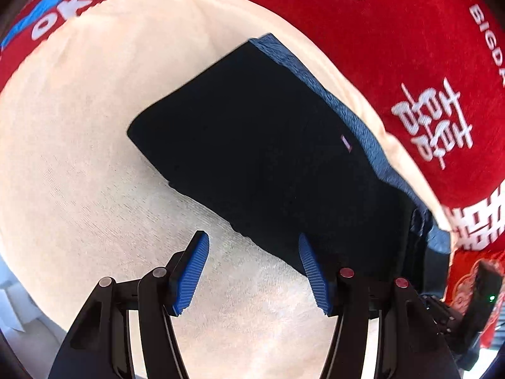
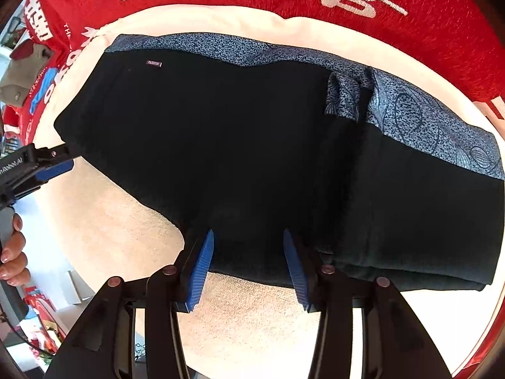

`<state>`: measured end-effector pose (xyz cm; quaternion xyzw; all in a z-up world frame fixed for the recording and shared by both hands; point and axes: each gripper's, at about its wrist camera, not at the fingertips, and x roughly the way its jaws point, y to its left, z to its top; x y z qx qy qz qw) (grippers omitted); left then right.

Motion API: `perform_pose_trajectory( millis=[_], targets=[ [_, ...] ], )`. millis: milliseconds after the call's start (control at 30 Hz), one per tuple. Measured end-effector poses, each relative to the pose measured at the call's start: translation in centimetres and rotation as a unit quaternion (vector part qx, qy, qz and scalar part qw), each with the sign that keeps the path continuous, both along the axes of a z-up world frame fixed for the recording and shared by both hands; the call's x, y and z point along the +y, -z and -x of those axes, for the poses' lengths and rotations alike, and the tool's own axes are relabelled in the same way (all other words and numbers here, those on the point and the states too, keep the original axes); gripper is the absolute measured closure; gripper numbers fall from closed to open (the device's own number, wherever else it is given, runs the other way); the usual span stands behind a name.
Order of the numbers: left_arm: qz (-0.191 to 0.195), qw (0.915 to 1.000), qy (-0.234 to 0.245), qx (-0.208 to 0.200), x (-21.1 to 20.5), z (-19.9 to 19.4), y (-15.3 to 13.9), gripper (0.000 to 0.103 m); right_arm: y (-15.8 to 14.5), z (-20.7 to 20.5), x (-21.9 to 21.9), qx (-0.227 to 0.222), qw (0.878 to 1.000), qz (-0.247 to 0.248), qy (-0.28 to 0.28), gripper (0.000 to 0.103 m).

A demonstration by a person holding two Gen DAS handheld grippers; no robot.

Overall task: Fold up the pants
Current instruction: 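Grasp the trouser end with the left gripper and lift it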

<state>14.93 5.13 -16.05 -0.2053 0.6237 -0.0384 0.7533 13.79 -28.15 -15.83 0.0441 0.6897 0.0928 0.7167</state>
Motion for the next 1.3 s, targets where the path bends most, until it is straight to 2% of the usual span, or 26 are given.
perform_pose_trajectory(
  millis=[100, 233, 367, 433, 500, 667, 733, 800, 867, 900, 933, 967, 1000, 1033, 1100, 1167, 1233, 1300],
  targets=[
    [0.043, 0.9989, -0.016, -0.009, 1.2, -0.3, 0.6, 0.043, 0.1, -0.1, 0.0, 0.002, 1.000, -0.002, 0.003, 0.053],
    [0.123, 0.9914, -0.044, -0.011, 2.6, -0.8, 2.3, 0.043, 0.3, -0.2, 0.1, 0.003, 1.000, -0.003, 0.005, 0.052],
    [0.199, 0.9756, -0.089, -0.023, 3.9, -1.3, 3.7, 0.043, 0.3, 0.0, 0.2, -0.001, 1.000, -0.003, 0.003, 0.052],
    [0.222, 0.9685, -0.109, -0.029, 4.2, -1.4, 4.2, 0.043, 0.4, 0.1, 0.2, -0.004, 1.000, -0.004, 0.003, 0.052],
    [0.223, 0.9673, -0.117, -0.030, 4.2, -1.5, 3.7, 0.043, 0.5, 0.1, 0.2, -0.006, 1.000, -0.006, 0.003, 0.052],
    [0.188, 0.9772, -0.063, -0.077, 2.3, -3.0, 1.2, 0.042, 0.4, 0.2, -0.1, -0.006, 1.000, -0.009, 0.006, 0.052],
    [0.162, 0.9829, -0.069, -0.055, 2.4, -4.0, 2.2, 0.042, 0.5, 0.2, -0.1, -0.006, 1.000, -0.009, 0.005, 0.052],
    [0.150, 0.9842, -0.087, -0.037, 2.9, -4.6, 3.3, 0.043, 0.5, 0.2, -0.2, -0.006, 1.000, -0.009, 0.006, 0.052],
    [0.137, 0.9848, -0.099, -0.042, 2.6, -4.8, 3.1, 0.043, 0.5, 0.1, -0.3, -0.006, 1.000, -0.011, 0.006, 0.052],
    [0.111, 0.9889, -0.090, -0.042, 1.9, -5.0, 2.8, 0.043, 0.5, 0.1, -0.3, -0.006, 1.000, -0.011, 0.005, 0.052],
    [0.067, 0.9940, -0.067, -0.055, 0.7, -5.1, 1.9, 0.047, 0.4, 0.0, -0.4, -0.004, 1.000, -0.013, 0.003, 0.052],
    [0.037, 0.9958, -0.050, -0.067, 0.0, -5.0, 1.4, 0.060, 0.2, -0.2, -0.5, -0.001, 1.000, -0.014, 0.002, 0.052],
    [-0.007, 0.9964, -0.025, -0.081, -1.1, -5.0, 0.6, 0.066, -0.1, -0.4, -0.6, 0.002, 1.000, -0.017, 0.001, 0.052],
    [-0.050, 0.9941, 0.005, -0.096, -2.4, -4.8, -0.2, 0.066, -0.6, -0.7, -0.8, 0.003, 1.000, -0.024, 0.002, 0.052],
    [-0.097, 0.9854, 0.048, -0.132, -4.3, -4.5, -1.5, 0.066, -2.1, -1.8, -1.5, -0.007, 0.999, -0.038, 0.010, 0.052],
    [-0.155, 0.9678, 0.101, -0.171, -6.8, -3.7, -2.7, 0.066, -4.1, -3.8, -2.2, -0.014, 0.998, -0.064, 0.021, 0.049],
    [-0.193, 0.9492, 0.146, -0.201, -8.9, -2.7, -3.4, 0.066, -5.6, -6.6, -2.3, -0.002, 0.996, -0.091, 0.025, 0.027],
    [-0.218, 0.9336, 0.180, -0.220, -10.2, -1.9, -4.0, 0.066, -7.1, -9.9, -1.0, 0.012, 0.993, -0.119, 0.008, 0.023]
  ],
)
